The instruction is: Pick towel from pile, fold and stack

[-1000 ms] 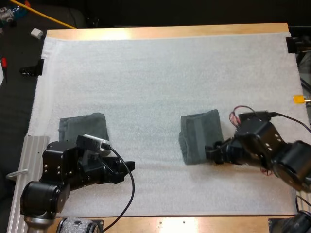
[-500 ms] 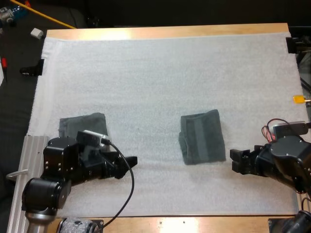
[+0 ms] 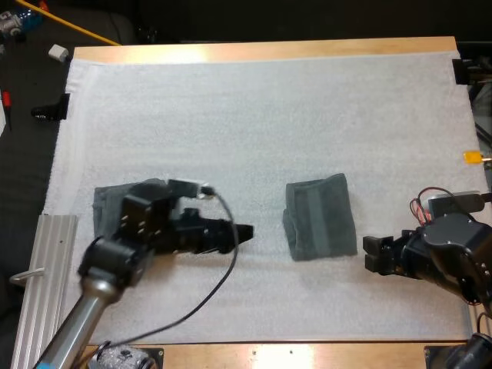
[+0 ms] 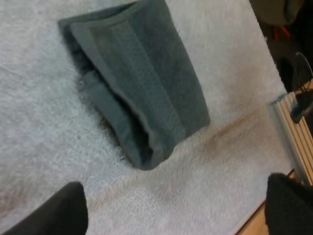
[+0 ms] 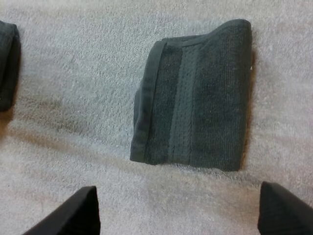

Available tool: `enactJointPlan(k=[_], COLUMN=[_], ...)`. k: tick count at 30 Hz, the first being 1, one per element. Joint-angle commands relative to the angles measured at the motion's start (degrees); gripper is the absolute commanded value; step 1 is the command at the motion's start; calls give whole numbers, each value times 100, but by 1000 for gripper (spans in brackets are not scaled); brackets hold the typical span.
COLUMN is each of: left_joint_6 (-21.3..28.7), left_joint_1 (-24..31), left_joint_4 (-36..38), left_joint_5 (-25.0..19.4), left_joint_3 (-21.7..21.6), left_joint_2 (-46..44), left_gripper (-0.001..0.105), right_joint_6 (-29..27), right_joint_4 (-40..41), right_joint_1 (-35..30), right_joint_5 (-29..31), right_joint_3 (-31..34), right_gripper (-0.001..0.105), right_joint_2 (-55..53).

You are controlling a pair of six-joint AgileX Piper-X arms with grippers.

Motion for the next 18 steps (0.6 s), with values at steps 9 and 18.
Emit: enactJointPlan(k=[9, 18], left_joint_6=[-1325, -1714], left_joint_1=[-846, -959], left_joint_4=[-2227, -2756], left_joint_5=[-168, -91], left_joint_3=[-8, -223], left_joint_2=[2115, 3075], left_gripper=[71, 72], right_joint_6=[56, 10], right_joint_4=[212, 270], right_joint_1=[19, 3], right_joint_5=[-3, 24], right_joint_3=[-16, -27], right_gripper=[65, 65], right_joint_2=[-72, -15])
